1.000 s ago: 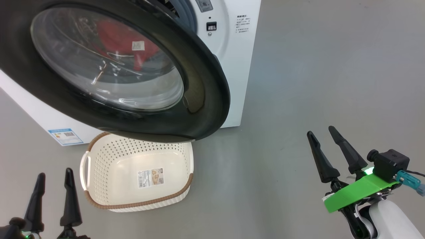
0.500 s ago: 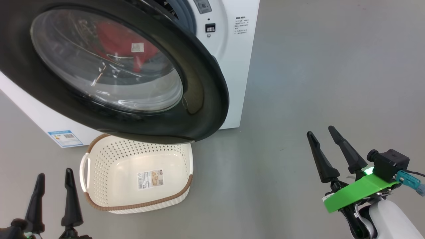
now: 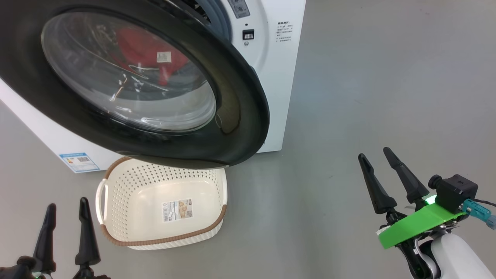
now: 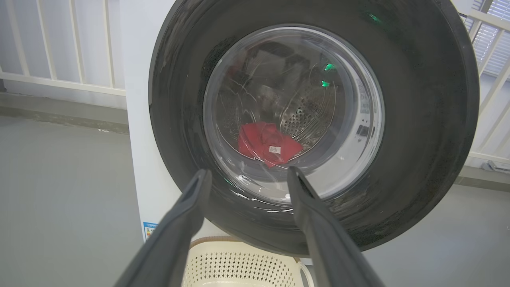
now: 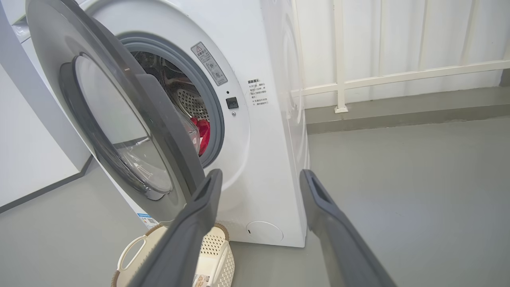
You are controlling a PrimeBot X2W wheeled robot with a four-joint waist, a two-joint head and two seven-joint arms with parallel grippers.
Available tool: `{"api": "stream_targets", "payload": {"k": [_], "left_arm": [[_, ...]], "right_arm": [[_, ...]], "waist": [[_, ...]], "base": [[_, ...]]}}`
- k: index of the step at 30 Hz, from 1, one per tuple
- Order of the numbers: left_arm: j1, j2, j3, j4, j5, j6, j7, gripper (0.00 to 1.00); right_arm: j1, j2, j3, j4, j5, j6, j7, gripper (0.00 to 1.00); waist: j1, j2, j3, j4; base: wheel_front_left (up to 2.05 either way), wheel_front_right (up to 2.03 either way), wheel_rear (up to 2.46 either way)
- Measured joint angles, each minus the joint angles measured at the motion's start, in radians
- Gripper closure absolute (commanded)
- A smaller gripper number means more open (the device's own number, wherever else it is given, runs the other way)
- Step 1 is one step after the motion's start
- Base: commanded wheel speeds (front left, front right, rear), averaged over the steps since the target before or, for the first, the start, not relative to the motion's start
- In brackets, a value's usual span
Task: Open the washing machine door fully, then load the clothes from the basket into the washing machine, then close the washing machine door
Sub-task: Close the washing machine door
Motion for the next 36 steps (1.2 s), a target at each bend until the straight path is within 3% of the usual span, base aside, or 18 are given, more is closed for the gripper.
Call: {"api": "stream_targets", "payload": {"k": [17,18,19,20,22,23,24,36], "left_arm": [[0.000,-0.010,0.007,-0.001,0.007,-0.009,0.000,0.00],[0.000,-0.011,0.007,-0.001,0.007,-0.009,0.000,0.00],[0.000,-0.011,0.007,-0.001,0.007,-0.009,0.000,0.00],[0.000,-0.012,0.007,-0.001,0.007,-0.009,0.000,0.00],[0.000,-0.013,0.007,-0.001,0.007,-0.009,0.000,0.00],[0.000,-0.013,0.008,-0.001,0.007,-0.013,0.000,0.00],[0.000,-0.013,0.008,-0.001,0.007,-0.015,0.000,0.00],[0.000,-0.019,0.008,0.000,0.007,-0.015,0.000,0.00]], "right_arm": [[0.003,-0.002,0.000,-0.008,0.000,0.000,0.000,0.00],[0.003,-0.002,0.000,-0.009,0.000,0.000,0.000,0.07],[0.003,-0.002,0.000,-0.009,0.000,0.000,0.000,0.22],[0.003,-0.002,0.000,-0.009,0.000,0.000,0.000,0.46],[0.003,-0.002,0.000,-0.010,0.000,0.000,0.000,0.68],[0.003,-0.002,0.000,-0.011,0.000,0.000,0.000,0.88],[0.003,-0.002,0.000,-0.011,0.000,0.000,0.000,1.00],[0.003,-0.006,0.001,-0.054,0.000,0.000,0.000,1.00]], "waist": [[0.0000,0.0000,0.010,0.004],[0.0000,0.0000,0.010,0.004],[0.0000,0.0000,0.011,0.004],[0.0000,0.0000,0.011,0.004],[0.0000,0.0000,0.010,0.004],[0.0000,0.0000,0.010,0.004],[0.0000,0.0000,0.010,0.004],[0.0000,-0.0001,0.009,0.013]], "base": [[0.00,0.00,0.00],[0.00,0.00,0.00],[0.00,0.00,0.00],[0.00,0.00,0.00],[0.00,0.00,0.00],[0.00,0.00,0.00],[0.00,0.00,0.00],[0.00,0.00,0.00]]}}
